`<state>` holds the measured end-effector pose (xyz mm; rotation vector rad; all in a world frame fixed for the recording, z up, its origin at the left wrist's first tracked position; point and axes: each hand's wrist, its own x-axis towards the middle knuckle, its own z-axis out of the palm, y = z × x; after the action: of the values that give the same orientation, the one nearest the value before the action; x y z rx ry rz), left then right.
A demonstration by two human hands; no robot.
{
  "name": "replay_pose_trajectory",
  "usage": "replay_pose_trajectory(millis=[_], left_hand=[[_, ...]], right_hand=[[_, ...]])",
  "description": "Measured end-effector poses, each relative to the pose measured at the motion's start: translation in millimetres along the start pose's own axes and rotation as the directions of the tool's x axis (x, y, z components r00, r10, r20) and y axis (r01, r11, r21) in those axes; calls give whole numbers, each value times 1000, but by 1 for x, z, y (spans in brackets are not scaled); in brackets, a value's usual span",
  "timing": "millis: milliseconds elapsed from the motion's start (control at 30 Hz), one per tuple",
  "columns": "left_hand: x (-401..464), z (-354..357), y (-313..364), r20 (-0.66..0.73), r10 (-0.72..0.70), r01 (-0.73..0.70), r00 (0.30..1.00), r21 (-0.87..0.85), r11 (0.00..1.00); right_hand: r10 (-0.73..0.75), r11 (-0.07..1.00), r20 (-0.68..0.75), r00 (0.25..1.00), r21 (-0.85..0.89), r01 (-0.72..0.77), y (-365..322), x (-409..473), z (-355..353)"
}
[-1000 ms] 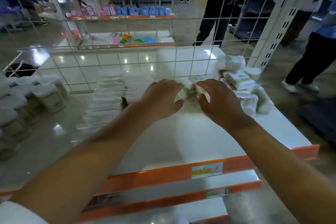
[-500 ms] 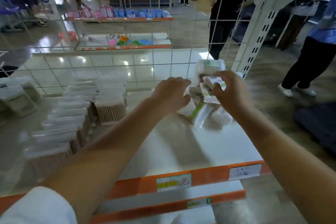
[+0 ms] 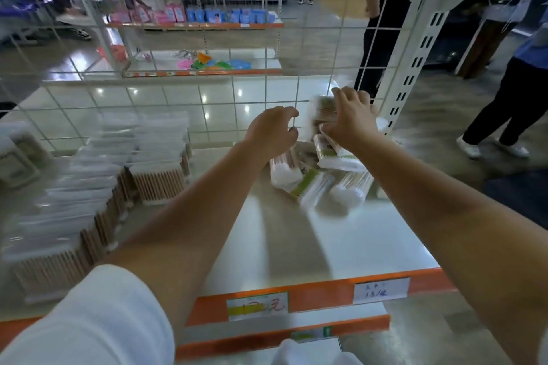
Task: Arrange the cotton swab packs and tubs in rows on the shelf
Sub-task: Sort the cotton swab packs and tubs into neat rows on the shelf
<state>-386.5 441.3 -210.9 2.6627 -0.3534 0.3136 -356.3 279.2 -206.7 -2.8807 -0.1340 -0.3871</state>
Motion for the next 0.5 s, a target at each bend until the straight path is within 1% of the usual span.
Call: replay_pose_trajectory(millis=[67, 200, 267, 400, 500], left_hand=[[0, 3, -1, -1, -20, 20, 1000, -9, 1000], [-2, 6, -3, -7, -61, 60, 998, -101, 993], [-4, 6, -1, -16, -69, 66, 997, -131, 989], [-8, 7, 3, -32, -79, 71, 996, -195, 978], [-13, 9, 2, -46, -142, 119, 989, -326, 938]], right_hand=[[11, 1000, 13, 1000, -22, -11, -2, 4, 1], [13, 998, 3, 1000, -66, -13, -7, 3, 4], [-9, 996, -12, 1000, -86, 8, -6, 2, 5], [-77, 994, -46, 996, -76, 73, -2, -3, 6], [-141, 990, -112, 984, -40, 138, -1, -14, 7]])
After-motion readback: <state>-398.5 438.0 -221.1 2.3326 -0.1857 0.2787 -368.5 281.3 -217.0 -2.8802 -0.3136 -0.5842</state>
